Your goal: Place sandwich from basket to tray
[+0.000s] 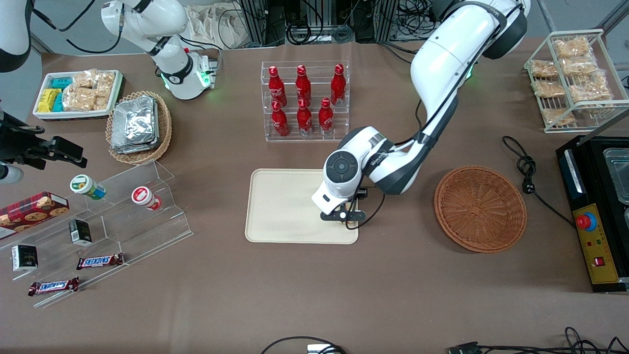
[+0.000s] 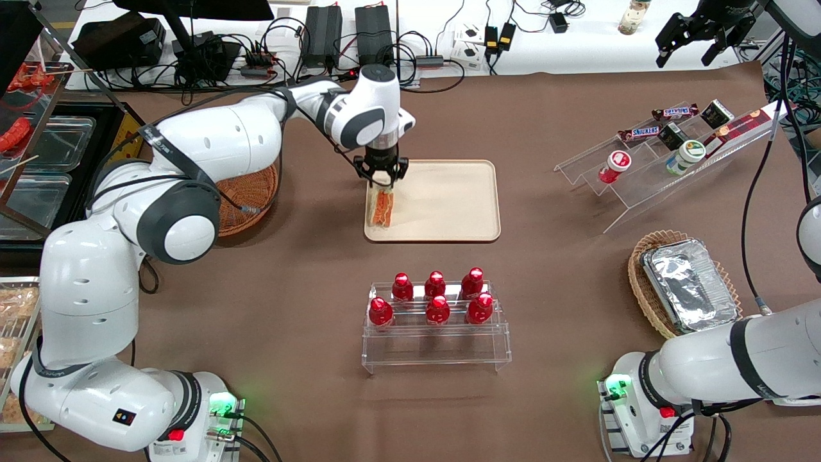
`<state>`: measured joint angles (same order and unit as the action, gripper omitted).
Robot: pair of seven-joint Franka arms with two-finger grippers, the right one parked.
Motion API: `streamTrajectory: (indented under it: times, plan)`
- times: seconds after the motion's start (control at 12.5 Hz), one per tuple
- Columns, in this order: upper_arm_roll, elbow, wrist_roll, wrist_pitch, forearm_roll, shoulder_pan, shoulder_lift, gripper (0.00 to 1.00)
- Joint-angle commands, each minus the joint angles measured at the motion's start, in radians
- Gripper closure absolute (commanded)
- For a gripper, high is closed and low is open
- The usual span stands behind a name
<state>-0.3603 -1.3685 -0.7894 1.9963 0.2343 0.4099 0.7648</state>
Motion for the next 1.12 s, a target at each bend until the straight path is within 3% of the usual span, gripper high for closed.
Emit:
streamTrajectory:
  times: [0.0,0.24,0.4,0.56,0.72,0.88,1.04]
  plan:
    - [0.014,0.055,-0.152,-0.02,0.02,0.001,-0.044,0.0]
    - [0.11,0.01,-0.209,-0.05,0.011,-0.043,-0.186,0.0]
    - [0.109,-0.049,-0.196,-0.054,0.003,-0.144,-0.27,0.0]
    - [0.109,-0.128,-0.067,-0.091,-0.007,-0.225,-0.365,0.0]
    - [0.11,-0.132,0.107,-0.175,-0.126,-0.351,-0.436,0.0]
    - [0.109,-0.133,0.295,-0.276,-0.165,-0.492,-0.498,0.0]
    - [0.162,-0.139,0.407,-0.295,-0.223,-0.523,-0.528,0.0]
